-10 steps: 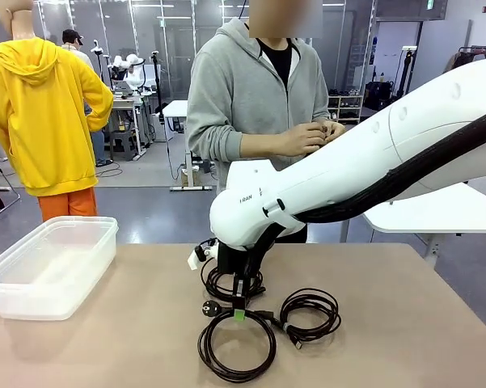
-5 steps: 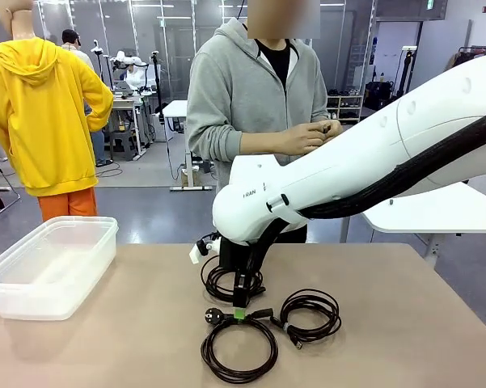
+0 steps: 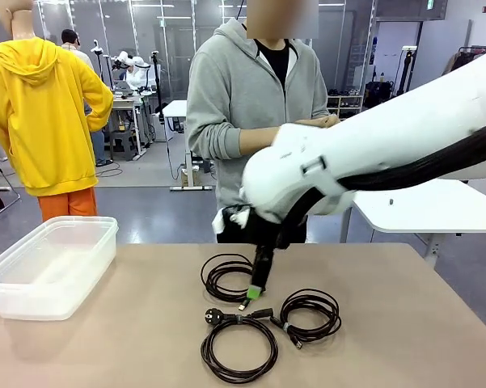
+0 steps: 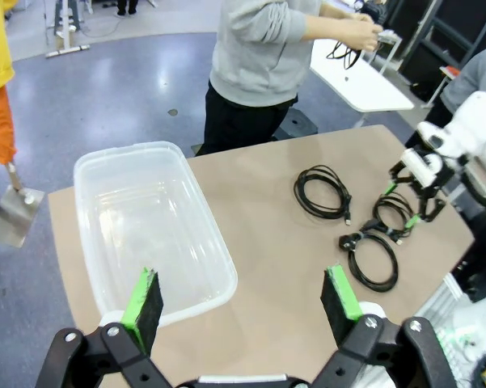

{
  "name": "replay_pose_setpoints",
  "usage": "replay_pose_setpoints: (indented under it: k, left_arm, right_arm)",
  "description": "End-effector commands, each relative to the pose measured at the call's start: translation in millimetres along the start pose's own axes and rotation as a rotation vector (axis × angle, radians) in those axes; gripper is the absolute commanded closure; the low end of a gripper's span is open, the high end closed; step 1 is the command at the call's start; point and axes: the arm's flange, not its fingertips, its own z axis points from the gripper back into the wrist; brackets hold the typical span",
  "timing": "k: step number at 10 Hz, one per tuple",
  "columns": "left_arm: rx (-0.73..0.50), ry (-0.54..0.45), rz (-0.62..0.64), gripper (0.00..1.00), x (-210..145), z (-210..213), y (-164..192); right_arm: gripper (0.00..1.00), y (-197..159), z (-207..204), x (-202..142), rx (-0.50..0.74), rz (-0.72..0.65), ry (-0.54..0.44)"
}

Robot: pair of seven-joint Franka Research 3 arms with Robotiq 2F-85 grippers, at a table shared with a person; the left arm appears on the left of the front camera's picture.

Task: Organize and store the cables.
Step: Place the Power Cable into the Organizing box.

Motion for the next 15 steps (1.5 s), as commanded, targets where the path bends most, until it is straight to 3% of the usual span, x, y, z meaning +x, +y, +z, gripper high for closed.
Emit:
replay_pose_setpoints:
  k: [1,4,6,9,11,13,15]
  left_arm:
    - [-0.011,0.004,-0.012,0.00,0.0,0.2,-0.2]
    - [-0.011,0.004,-0.012,0.00,0.0,0.2,-0.2]
    - [-0.011,0.004,-0.012,0.00,0.0,0.2,-0.2]
    - [-0.011,0.004,-0.012,0.00,0.0,0.2,-0.2]
    - [-0.011,0.004,-0.012,0.00,0.0,0.2,-0.2]
    - [0.000,0.000,0.000,0.00,-0.1,0.1,0.0]
    - [-0.045,0.115,-0.168,0.00,28.2,-32.9,-66.0]
  right_arm:
    - [0.00,26.5,46.1,-92.7,-0.010,0.001,-0.149]
    - [0.00,44.8,100.3,-225.3,-0.046,-0.051,-0.328]
    - [0.00,54.8,109.6,-308.8,-0.058,-0.098,-0.461]
    - [0.00,78.5,109.9,-424.8,-0.191,-0.152,-0.628]
    - [0.00,72.5,102.8,-477.1,-0.189,-0.161,-0.692]
    - [0.00,74.9,93.2,-504.4,-0.208,-0.102,-0.755]
    - [0.00,84.7,83.0,-521.6,-0.254,-0.061,-0.817]
